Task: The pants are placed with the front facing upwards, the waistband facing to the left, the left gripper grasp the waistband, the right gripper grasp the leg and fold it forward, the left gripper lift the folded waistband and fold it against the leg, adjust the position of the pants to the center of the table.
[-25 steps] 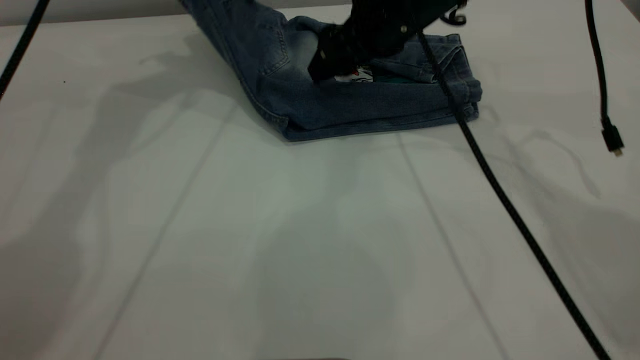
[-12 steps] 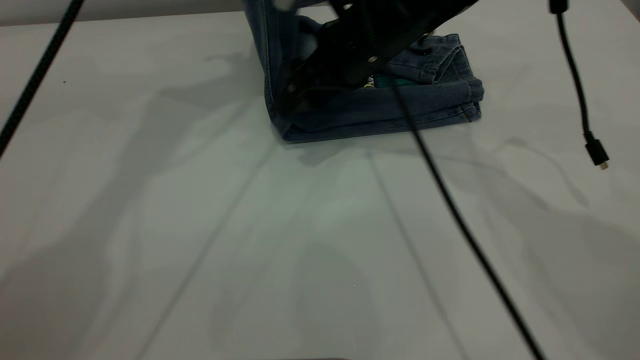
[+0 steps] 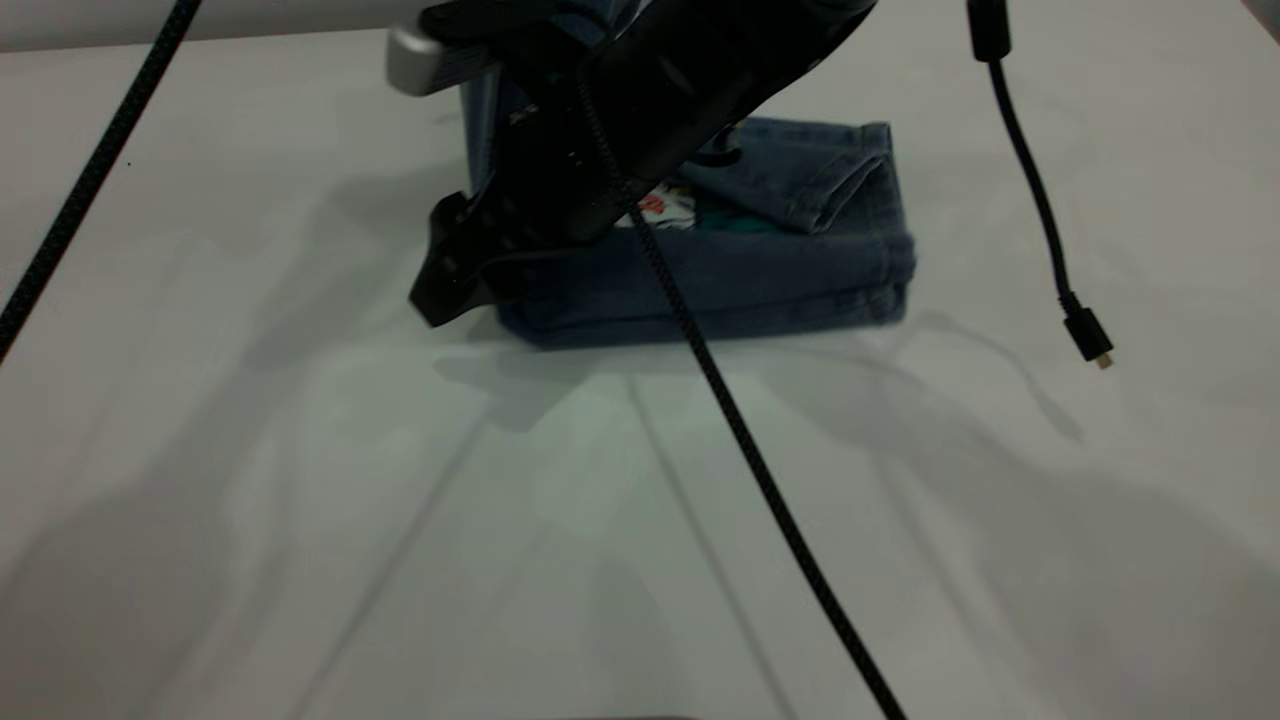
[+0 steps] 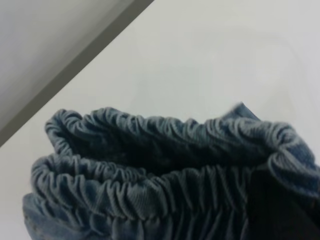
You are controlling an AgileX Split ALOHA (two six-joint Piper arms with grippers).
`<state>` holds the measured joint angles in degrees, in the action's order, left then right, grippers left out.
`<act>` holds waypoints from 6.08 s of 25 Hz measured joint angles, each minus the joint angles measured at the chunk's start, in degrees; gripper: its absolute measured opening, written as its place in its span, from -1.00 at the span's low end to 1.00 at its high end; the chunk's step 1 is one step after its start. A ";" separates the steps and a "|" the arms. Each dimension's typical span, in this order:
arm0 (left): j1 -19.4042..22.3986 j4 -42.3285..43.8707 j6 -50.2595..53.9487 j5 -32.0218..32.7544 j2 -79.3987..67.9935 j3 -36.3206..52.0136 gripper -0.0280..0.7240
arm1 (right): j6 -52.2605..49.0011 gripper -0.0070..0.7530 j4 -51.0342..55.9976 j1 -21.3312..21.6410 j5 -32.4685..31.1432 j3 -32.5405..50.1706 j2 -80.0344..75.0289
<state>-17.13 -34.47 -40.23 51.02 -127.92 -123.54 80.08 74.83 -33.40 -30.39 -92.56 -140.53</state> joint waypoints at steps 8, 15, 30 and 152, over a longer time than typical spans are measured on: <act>0.00 1.32 0.00 0.72 0.00 0.00 -0.77 | -2.85 0.28 -1.80 2.12 -3.55 0.00 0.39; 0.00 3.32 0.00 3.57 0.41 0.00 -0.77 | -14.30 0.28 -12.70 11.09 -11.15 0.00 6.75; -3.30 -0.24 -1.98 15.99 1.61 -0.19 -0.77 | -27.32 0.28 -24.07 33.52 -15.27 0.00 12.72; -15.91 40.73 39.38 16.10 56.60 30.89 0.63 | -66.63 0.27 -36.90 39.70 -42.38 6.88 92.61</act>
<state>-33.04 6.26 -0.85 67.13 -71.33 -92.65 13.45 37.93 6.29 -72.77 -85.68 -47.93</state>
